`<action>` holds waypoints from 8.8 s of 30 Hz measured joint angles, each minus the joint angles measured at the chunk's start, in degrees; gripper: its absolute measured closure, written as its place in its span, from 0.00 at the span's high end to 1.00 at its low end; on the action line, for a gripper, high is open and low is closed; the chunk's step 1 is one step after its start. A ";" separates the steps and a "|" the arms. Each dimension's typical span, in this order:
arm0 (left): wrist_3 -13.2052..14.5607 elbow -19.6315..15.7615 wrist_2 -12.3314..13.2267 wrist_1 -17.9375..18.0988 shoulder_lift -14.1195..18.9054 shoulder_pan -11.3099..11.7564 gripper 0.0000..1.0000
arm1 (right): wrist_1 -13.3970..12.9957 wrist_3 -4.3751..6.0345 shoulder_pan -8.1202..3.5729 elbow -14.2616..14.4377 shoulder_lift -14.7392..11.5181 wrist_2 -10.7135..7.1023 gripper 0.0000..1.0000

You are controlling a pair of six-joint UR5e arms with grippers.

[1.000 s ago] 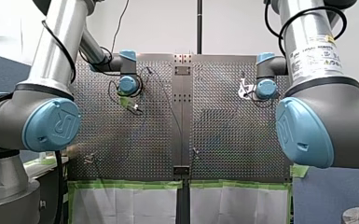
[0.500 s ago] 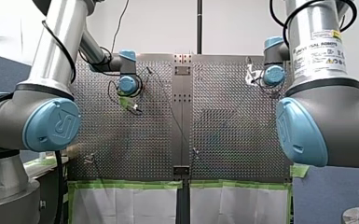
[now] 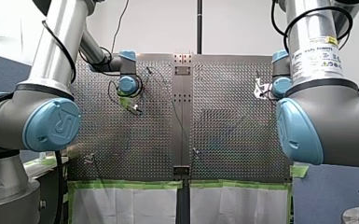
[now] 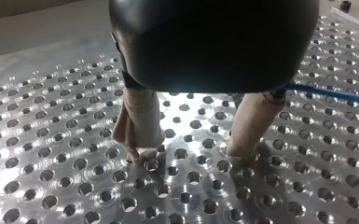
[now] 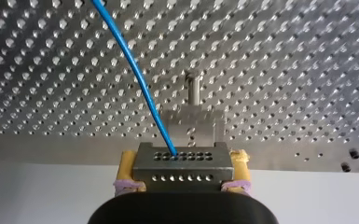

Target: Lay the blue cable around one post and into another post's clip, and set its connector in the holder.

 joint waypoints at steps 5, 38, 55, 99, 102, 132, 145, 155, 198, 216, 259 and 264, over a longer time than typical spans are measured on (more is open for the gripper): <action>0.03 0.00 0.00 -0.05 -0.01 -0.06 1.00 | -0.62 0.10 -0.80 -0.03 0.25 -0.97 0.02; 0.81 0.00 1.11 -0.53 -0.02 -0.58 1.00 | -3.16 1.96 -7.24 -0.37 0.45 -18.07 0.02; 1.19 0.00 1.19 -0.84 -0.01 -0.76 1.00 | -0.97 1.01 -8.03 -3.82 3.03 -26.64 0.02; 1.41 -0.04 1.06 -0.87 -0.02 -0.69 1.00 | -0.33 -0.73 -8.68 -7.04 5.31 -27.36 0.02; 1.41 -0.03 1.06 -0.87 -0.02 -0.66 1.00 | -0.37 -0.71 -8.62 -7.15 5.30 -27.36 0.02; 1.41 -0.02 1.18 -0.87 -0.01 -0.53 1.00 | -0.17 -0.64 -8.52 -7.39 5.31 -27.23 0.02; 1.41 -0.03 1.17 -0.86 -0.01 -0.52 1.00 | -0.88 -0.18 -8.50 -7.37 5.36 -26.92 0.08; 1.41 -0.03 1.23 -0.86 -0.03 -0.52 1.00 | -0.87 -0.68 -8.49 -7.40 5.37 -26.32 0.64; -1.38 -0.07 0.57 -3.54 0.01 -0.37 1.00 | -0.89 -0.90 -7.98 -7.40 5.64 -26.13 0.98; -0.22 -0.09 -3.15 -9.35 0.14 -1.50 1.00 | -0.80 -0.90 -7.97 -7.40 5.66 -26.13 0.98; 16.72 -3.42 -5.86 -19.56 11.07 -7.69 1.00 | -1.59 -0.79 -7.81 -7.40 5.74 -26.12 0.98; 19.06 -4.03 -8.17 -21.69 13.48 -7.85 1.00 | -1.59 -0.67 -7.81 -7.40 5.74 -26.12 0.98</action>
